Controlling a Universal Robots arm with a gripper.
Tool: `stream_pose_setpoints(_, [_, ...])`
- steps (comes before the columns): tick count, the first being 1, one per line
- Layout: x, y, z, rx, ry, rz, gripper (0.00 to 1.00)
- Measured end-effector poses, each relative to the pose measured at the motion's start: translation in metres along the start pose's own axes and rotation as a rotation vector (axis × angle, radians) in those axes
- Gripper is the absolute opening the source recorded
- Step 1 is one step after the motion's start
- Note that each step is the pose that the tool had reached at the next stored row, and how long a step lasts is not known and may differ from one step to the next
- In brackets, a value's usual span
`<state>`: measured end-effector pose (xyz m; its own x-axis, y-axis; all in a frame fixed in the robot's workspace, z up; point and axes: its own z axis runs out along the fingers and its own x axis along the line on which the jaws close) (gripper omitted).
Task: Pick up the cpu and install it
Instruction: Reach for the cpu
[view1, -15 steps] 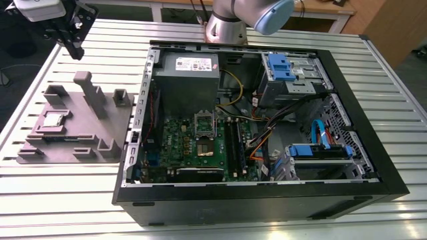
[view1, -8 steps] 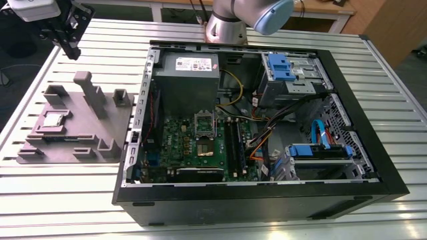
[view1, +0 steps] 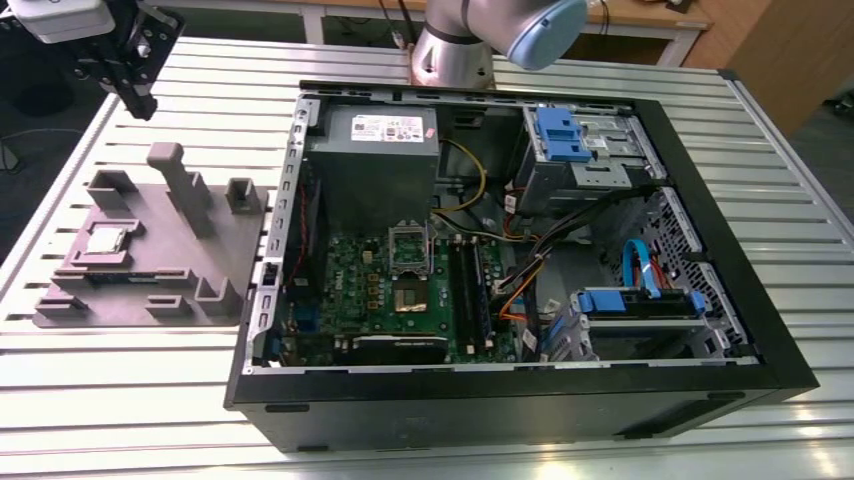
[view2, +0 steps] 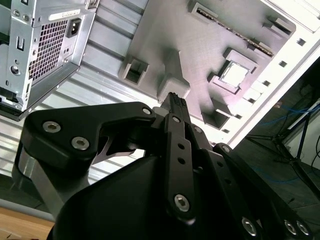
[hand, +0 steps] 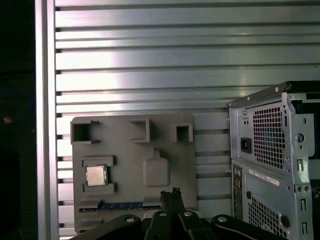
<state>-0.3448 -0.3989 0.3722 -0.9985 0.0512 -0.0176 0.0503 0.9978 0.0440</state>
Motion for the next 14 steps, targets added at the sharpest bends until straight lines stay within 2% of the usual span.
stream_pose_setpoints(14, [0.0023,-0.0001,0.0008,0.0,0.0005,0.0,0.1])
